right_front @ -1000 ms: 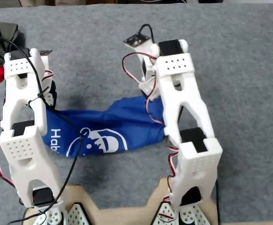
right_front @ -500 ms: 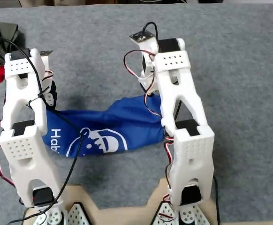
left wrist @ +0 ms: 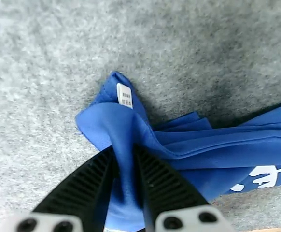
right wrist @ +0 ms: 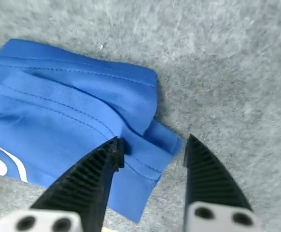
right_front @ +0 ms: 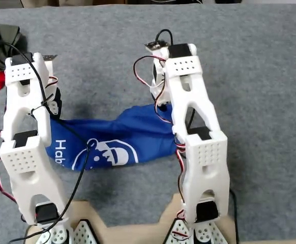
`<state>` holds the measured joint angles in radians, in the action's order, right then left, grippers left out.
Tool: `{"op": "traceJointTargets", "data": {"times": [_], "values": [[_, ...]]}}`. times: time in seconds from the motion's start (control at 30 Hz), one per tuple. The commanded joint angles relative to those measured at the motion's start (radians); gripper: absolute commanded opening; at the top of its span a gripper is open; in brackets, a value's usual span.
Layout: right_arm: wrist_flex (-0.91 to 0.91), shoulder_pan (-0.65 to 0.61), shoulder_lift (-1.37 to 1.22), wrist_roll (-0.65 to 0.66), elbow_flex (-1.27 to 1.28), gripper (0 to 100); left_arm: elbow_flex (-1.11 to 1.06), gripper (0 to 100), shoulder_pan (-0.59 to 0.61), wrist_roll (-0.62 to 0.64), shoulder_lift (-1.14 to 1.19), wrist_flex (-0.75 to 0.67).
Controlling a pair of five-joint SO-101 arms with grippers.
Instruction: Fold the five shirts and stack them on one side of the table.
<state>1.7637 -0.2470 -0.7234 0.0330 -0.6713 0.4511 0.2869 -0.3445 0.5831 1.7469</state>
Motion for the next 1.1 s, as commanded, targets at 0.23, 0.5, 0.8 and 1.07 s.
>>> {"op": "traceJointTargets", "data": {"times": [0.23,0.5,0.8,1.07], "values": [[0.017,-0.024,-0.007,-0.009,-0.05,9.9,0.035,2,-0.002,0.002,-0.007,0.012],[0.009,-0.022,-0.002,-0.006,-0.059,4.5,0.034,2,-0.002,0.002,-0.007,0.012],[0.012,-0.016,-0.001,-0.009,-0.11,0.5,0.038,2,-0.002,0.025,-0.013,0.012],[0.014,0.002,0.096,-0.049,-0.11,0.5,0.084,2,0.006,0.066,-0.018,0.012]]}}
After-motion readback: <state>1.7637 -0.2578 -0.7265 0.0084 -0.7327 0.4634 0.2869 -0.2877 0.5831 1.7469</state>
